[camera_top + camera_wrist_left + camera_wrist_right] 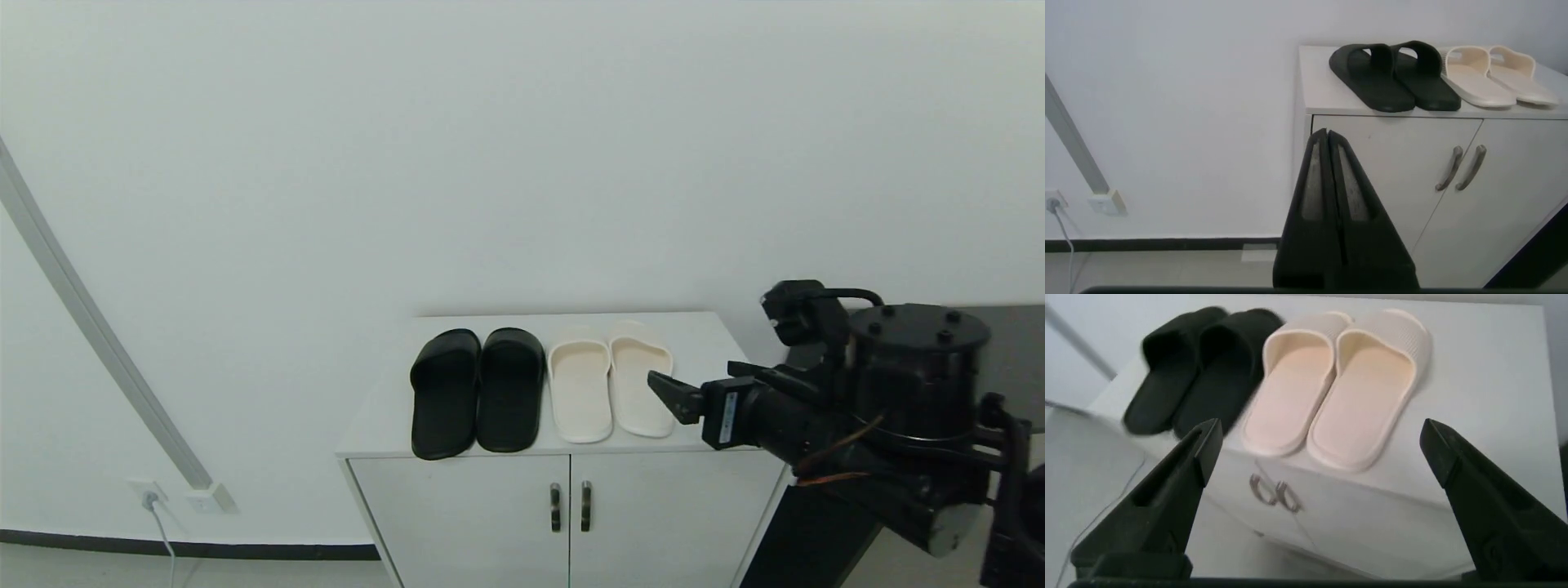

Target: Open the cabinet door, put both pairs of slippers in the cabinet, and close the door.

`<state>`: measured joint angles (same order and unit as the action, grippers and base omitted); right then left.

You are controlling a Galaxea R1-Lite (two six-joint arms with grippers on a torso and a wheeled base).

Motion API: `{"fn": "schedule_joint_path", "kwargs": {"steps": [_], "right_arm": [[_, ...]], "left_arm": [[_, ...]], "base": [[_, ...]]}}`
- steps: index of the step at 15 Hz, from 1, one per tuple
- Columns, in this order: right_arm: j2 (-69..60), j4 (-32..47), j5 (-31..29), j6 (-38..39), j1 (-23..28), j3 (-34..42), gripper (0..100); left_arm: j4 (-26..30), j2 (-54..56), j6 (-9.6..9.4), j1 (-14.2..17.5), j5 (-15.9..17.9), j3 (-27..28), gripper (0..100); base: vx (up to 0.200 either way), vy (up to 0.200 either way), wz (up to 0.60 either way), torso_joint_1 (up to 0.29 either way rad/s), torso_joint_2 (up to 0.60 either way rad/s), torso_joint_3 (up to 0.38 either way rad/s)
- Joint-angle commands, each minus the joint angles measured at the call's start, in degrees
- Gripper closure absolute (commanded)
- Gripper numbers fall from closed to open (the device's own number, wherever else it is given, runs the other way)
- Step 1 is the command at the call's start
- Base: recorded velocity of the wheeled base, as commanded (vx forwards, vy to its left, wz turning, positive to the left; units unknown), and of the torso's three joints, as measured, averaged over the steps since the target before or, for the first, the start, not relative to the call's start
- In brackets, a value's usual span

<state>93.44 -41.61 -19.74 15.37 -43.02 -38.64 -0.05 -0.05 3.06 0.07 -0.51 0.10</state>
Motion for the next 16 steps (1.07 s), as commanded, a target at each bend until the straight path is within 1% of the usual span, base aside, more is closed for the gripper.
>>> {"fn": "schedule_joint_path", "kwargs": {"steps": [1,2,5,7,9,12,16], "right_arm": [[8.86,-0.05,-3.55,0.27,-1.28,-5.48,0],[13.79,-0.05,-7.33,0.27,-1.19,-10.31,0],[21.52,0.56,-12.61,0.10,-1.19,-19.98,0],[25.83,2.06,-14.19,-0.08,-0.66,-25.25,0],[28.99,4.25,-14.36,0.01,-0.05,-29.12,0],[31.36,4.43,-14.36,-0.08,0.04,-31.05,0],[34.35,4.43,-13.84,-0.26,1.54,-32.72,0]], "left_arm": [[-0.04,-0.04,0.02,0.01,-0.02,-0.01,100],[-0.04,-0.04,0.02,0.01,-0.02,-0.01,100],[-0.04,-0.04,0.02,0.01,-0.02,-0.01,100],[-0.04,-0.04,0.02,0.01,-0.02,-0.01,100],[-0.04,-0.04,0.02,0.01,-0.02,-0.01,100],[-0.04,-0.04,0.10,0.01,-0.02,-0.01,100],[-0.04,-0.04,0.10,0.01,-0.02,-0.01,100]], "base": [[0.000,0.000,0.00,0.000,0.00,0.000],[0.000,0.000,0.00,0.000,0.00,0.000],[0.000,0.000,0.00,0.000,0.00,0.000],[0.000,0.000,0.00,0.000,0.00,0.000],[0.000,0.000,0.00,0.000,0.00,0.000],[0.000,0.000,0.00,0.000,0.00,0.000],[0.000,0.000,0.00,0.000,0.00,0.000]]}}
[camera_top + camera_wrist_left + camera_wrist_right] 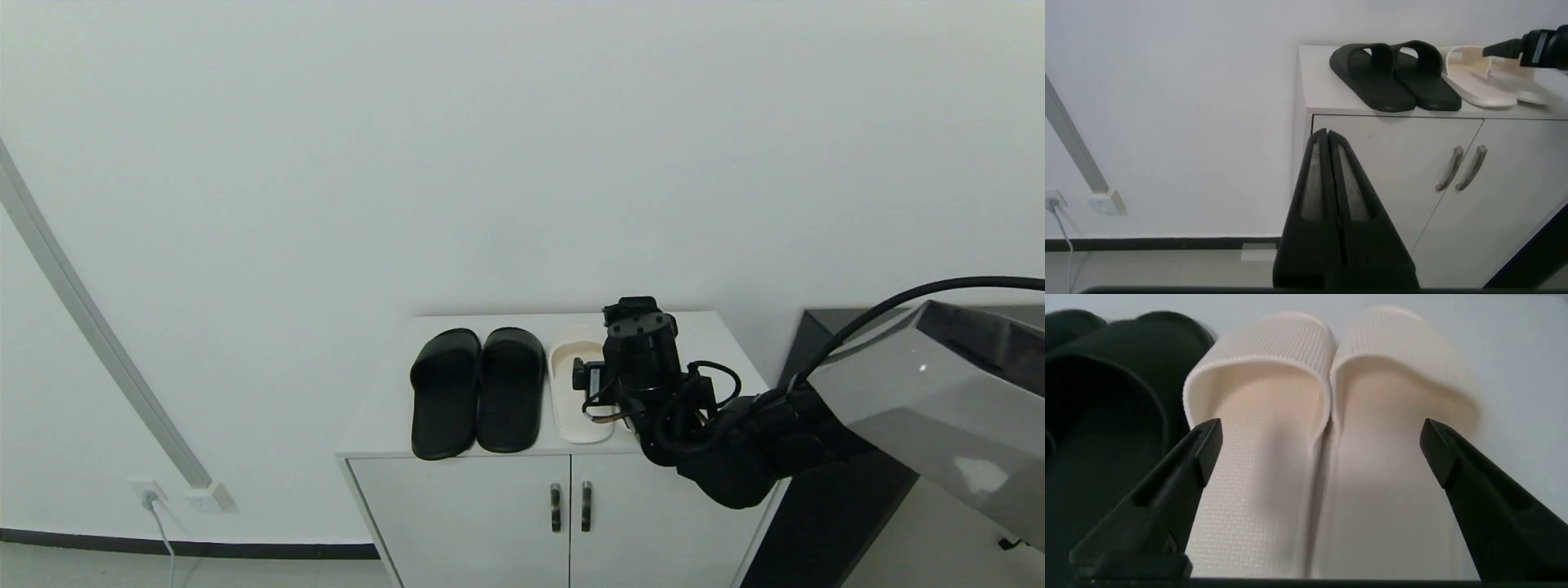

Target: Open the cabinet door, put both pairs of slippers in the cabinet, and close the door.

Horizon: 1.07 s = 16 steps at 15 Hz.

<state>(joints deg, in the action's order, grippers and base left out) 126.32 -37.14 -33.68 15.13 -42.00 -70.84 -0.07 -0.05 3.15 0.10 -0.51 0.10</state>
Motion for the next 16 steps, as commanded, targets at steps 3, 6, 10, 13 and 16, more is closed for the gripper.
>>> {"fn": "schedule_joint_path", "kwargs": {"steps": [3,6,10,13,16], "right_arm": [[3.67,-0.03,0.20,-0.10,2.09,-2.37,0],[6.92,0.41,0.55,-0.36,2.89,-6.15,0],[11.58,2.08,0.55,-3.35,3.94,-14.41,0],[12.64,3.31,0.46,-3.61,4.29,-16.79,100],[12.64,3.31,0.46,-3.53,4.29,-16.79,100]], "left_arm": [[-0.01,-0.04,0.02,-0.01,-0.02,-0.01,100],[-0.01,-0.04,0.02,-0.01,-0.02,-0.01,100],[-0.01,-0.04,0.19,-0.01,-0.02,-0.01,100],[-0.01,-0.04,0.81,-0.01,-0.02,0.08,100],[-0.01,-0.04,0.90,-0.01,-0.02,0.08,100]], "base": [[0.000,0.000,0.00,0.000,0.00,0.000],[0.000,0.000,0.00,0.000,0.00,0.000],[0.000,0.000,0.00,0.000,0.00,0.000],[0.000,0.000,0.00,0.000,0.00,0.000],[0.000,0.000,0.00,0.000,0.00,0.000]]}}
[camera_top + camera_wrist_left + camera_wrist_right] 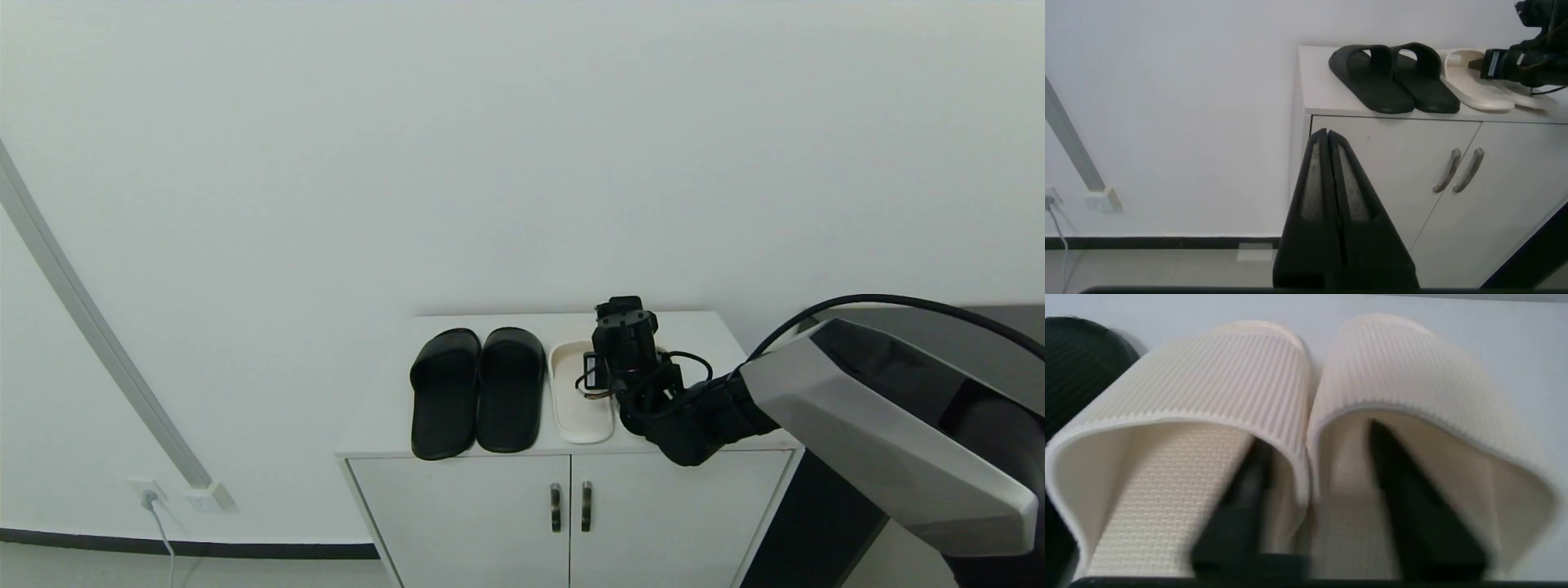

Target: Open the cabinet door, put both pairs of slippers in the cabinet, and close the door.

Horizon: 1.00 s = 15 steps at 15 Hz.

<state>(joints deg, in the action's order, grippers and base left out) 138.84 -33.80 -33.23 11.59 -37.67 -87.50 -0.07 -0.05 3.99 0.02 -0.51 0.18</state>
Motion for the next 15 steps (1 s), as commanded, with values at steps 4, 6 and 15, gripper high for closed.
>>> {"fn": "schedule_joint_path", "kwargs": {"steps": [4,6,15], "right_arm": [[-0.67,-0.12,-0.34,0.01,-0.12,-0.03,100],[-3.66,-0.30,-0.87,-0.34,-0.21,2.34,100],[-38.38,-0.74,25.15,-3.68,-3.29,37.85,100]], "left_arm": [[-0.01,-0.04,-0.03,0.06,-0.02,-0.01,100],[-0.01,-0.04,-0.03,0.06,-0.02,-0.01,100],[-0.01,-0.04,0.76,0.06,-0.02,-0.01,100]], "base": [[0.000,0.000,0.00,0.000,0.00,0.000],[0.000,0.000,0.00,0.000,0.00,0.000],[0.000,0.000,0.00,0.000,0.00,0.000]]}}
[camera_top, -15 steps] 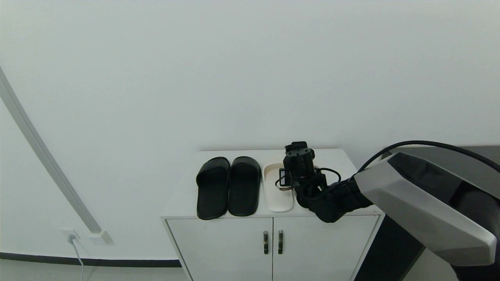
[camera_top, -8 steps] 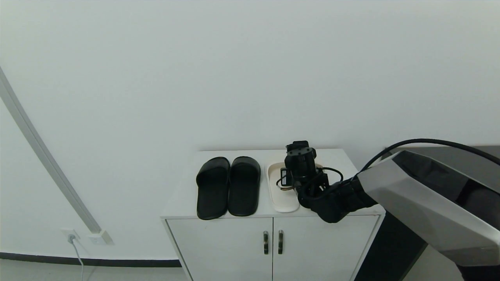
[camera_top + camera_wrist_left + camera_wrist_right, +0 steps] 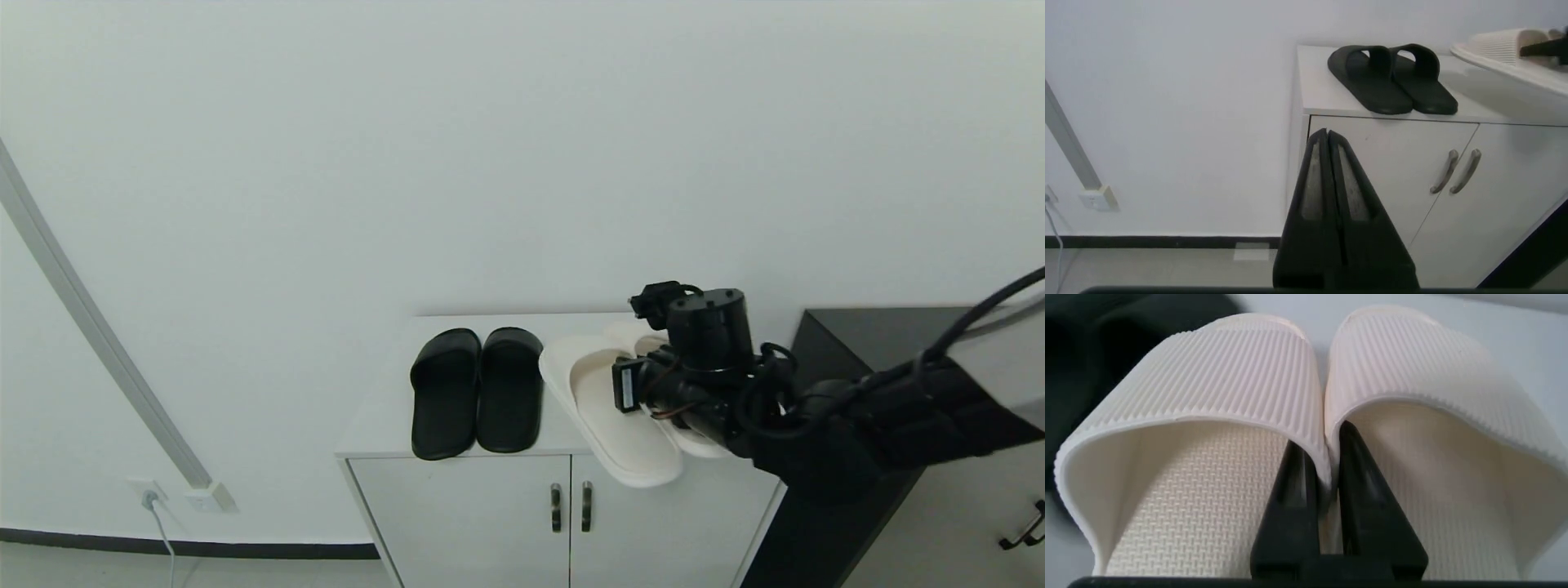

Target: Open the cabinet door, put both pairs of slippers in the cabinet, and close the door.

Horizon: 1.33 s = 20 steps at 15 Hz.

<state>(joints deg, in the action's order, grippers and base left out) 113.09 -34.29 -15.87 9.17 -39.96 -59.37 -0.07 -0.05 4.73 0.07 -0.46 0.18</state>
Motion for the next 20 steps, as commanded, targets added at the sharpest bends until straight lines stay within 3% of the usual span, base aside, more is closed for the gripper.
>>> {"fn": "schedule_joint_path", "kwargs": {"steps": [1,3,6,10,18,20], "right_arm": [[-15.80,-1.57,11.48,-3.54,-1.00,13.84,100],[-19.14,-5.35,16.40,-7.67,-1.08,19.47,100],[-21.95,-5.79,25.10,-7.94,-1.00,22.28,100],[-21.60,-5.87,25.19,-7.94,-1.17,22.19,100],[-22.04,-6.23,25.36,-7.94,-1.08,24.48,100],[-22.21,-6.05,25.36,-8.11,-1.08,25.09,100]], "left_arm": [[-0.01,0.05,0.02,0.01,-0.06,-0.01,100],[-0.01,-0.04,-0.07,0.01,0.02,-0.01,100],[-0.01,-0.04,-0.25,0.01,0.02,-0.01,100],[-0.01,-0.04,-0.16,0.01,0.02,-0.01,100],[-0.01,-0.04,-0.07,0.01,0.02,-0.01,100],[-0.01,-0.04,-0.07,0.01,0.02,-0.01,100]], "base": [[0.000,0.000,0.00,0.000,0.00,0.000],[0.000,0.000,0.00,0.000,0.00,0.000],[0.000,0.000,0.00,0.000,0.00,0.000],[0.000,0.000,0.00,0.000,0.00,0.000],[-0.200,0.000,0.00,-0.001,0.00,0.005],[0.000,0.000,0.00,0.000,0.00,0.000]]}}
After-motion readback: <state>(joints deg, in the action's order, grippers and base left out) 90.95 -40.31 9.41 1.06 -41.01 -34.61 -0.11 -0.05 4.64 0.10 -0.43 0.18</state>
